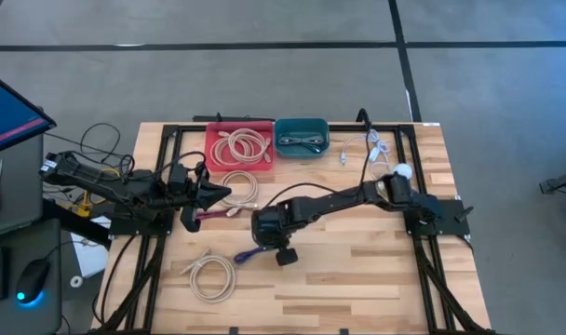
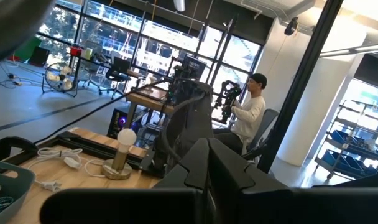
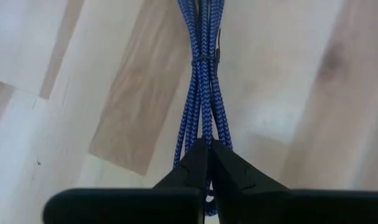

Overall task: Pick & Place USB Port
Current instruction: Put the black blue charger cable into the blue bin

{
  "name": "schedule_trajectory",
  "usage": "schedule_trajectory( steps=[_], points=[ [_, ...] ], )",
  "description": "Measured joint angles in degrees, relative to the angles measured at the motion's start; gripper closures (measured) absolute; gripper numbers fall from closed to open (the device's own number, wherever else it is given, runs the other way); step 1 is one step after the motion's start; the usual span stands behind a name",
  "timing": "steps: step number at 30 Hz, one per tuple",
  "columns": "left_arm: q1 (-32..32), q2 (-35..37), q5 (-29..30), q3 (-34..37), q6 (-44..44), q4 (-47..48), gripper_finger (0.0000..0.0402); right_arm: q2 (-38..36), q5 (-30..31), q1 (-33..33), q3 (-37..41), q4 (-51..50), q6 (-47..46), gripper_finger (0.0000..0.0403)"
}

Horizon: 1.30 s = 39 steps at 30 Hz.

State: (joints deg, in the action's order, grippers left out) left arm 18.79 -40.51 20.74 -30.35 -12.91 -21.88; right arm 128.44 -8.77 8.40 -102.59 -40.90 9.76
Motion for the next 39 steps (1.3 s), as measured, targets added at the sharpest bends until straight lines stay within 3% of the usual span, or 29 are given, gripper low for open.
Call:
schedule_trajectory(
  steps=[15, 25, 39],
  points=[
    [0.0, 0.0, 0.0, 0.0, 0.2, 0.0, 0.0390, -12.8, 5.1, -3.8, -1.4, -2.4, 1.7, 0.0402],
    [0.0, 0.0, 0.0, 0.0, 0.0, 0.0, 0.0390, -19.8, 13.9, -5.7, -1.3, -9.5, 1.8, 0.0403],
    [0.0, 0.0, 0.0, 0.0, 0.1, 0.0, 0.0390, -32.4, 20.8, -7.9, 9.1, -10.9, -2.7, 0.0403]
  ],
)
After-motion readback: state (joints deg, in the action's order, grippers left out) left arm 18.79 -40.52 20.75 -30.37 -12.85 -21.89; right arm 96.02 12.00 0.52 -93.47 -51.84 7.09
